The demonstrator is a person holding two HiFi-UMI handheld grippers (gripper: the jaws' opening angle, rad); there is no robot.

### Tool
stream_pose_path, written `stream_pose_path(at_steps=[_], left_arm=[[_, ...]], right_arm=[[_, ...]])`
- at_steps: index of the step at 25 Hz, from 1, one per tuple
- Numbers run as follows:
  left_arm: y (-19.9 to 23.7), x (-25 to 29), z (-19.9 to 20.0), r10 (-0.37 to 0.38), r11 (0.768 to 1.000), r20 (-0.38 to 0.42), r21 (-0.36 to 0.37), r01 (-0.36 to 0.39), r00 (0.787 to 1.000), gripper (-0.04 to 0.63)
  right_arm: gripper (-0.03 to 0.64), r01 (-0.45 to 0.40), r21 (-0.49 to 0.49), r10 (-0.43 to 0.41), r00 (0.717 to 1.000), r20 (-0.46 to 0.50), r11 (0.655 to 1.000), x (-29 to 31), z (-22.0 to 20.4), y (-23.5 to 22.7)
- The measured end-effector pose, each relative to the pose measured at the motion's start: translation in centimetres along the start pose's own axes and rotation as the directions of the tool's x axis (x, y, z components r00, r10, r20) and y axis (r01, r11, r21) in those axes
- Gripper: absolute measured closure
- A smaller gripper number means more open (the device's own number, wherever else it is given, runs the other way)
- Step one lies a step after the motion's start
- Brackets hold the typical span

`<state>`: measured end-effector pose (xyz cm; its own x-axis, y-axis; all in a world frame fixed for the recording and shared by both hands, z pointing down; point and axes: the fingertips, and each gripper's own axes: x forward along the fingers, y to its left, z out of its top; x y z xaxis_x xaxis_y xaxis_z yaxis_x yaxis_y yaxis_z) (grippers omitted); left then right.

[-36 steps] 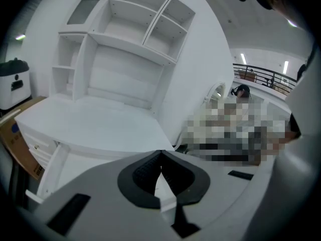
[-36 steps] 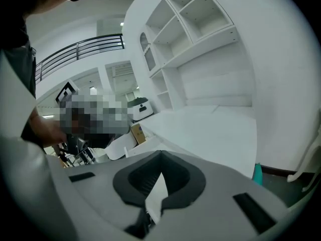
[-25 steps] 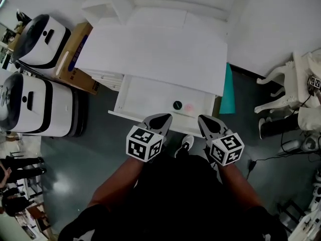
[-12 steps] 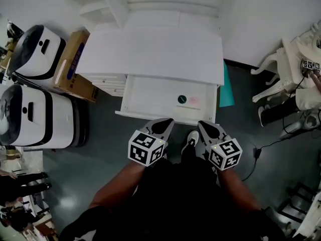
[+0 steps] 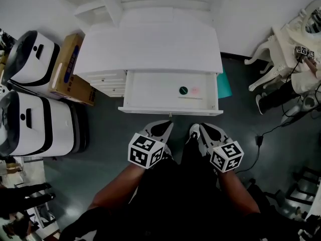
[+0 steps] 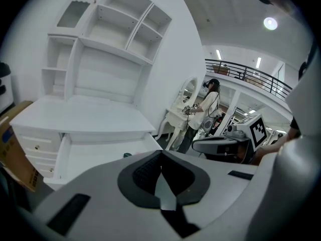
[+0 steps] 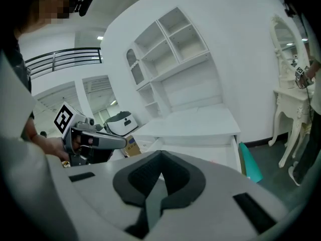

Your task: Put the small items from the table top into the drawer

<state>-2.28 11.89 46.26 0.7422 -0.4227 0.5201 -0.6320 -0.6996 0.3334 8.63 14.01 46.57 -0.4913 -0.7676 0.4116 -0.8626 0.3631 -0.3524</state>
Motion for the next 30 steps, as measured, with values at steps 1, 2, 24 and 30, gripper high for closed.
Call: stream_pose_path(at_steps=[1, 2, 24, 30], left_arm=[[0.0, -0.2, -0.3, -0.003, 1.000, -0.005, 0.002, 0.003, 1.000, 0.592], [0.0, -0.4, -0.5, -0.006, 1.000, -0.011, 0.004, 0.006, 1.000, 0.592], [-3.0, 2.0, 2.0, 0.112, 0.993, 0.070, -0.039, -0.109, 0.991, 0.592], [-5.2, 3.2, 1.3, 0.116, 0.993, 0.039, -0.036, -0.115, 0.992, 0.592]], right_arm=[[0.592, 0.007, -0.006, -0.007, 1.000, 0.002, 1.000, -0.2, 0.0, 0.2], [0.592, 0.012, -0.016, -0.012, 1.000, 0.002, 1.000, -0.4, 0.0, 0.4], [0.592, -0.108, -0.100, 0.101, 0.992, -0.072, 0.989, -2.6, 2.7, -4.1], [0.592, -0.143, -0.077, 0.137, 0.988, -0.075, 0.987, -3.7, 2.3, -5.1]])
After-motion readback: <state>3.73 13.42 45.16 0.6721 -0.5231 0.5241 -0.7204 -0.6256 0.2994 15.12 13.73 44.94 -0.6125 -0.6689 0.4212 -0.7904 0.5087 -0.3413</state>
